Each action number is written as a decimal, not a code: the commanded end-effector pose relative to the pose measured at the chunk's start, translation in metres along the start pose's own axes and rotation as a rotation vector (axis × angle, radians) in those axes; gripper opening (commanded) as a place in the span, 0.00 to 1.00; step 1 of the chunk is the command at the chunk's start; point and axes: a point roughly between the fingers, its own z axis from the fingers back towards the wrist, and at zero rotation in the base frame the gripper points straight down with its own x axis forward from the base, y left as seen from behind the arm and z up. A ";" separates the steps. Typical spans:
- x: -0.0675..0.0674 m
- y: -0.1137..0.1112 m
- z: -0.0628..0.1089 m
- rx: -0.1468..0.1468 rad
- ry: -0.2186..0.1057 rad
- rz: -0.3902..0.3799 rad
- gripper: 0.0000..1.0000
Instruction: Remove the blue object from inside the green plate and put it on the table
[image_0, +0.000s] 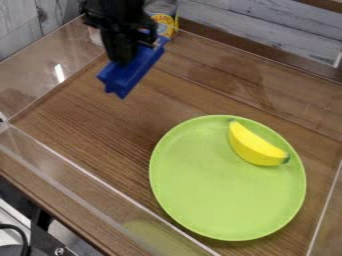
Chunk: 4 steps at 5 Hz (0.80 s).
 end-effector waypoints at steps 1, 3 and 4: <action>-0.002 0.015 -0.003 0.021 -0.031 0.009 0.00; -0.011 0.031 -0.027 0.034 -0.032 0.014 0.00; -0.015 0.036 -0.037 0.038 -0.026 0.020 0.00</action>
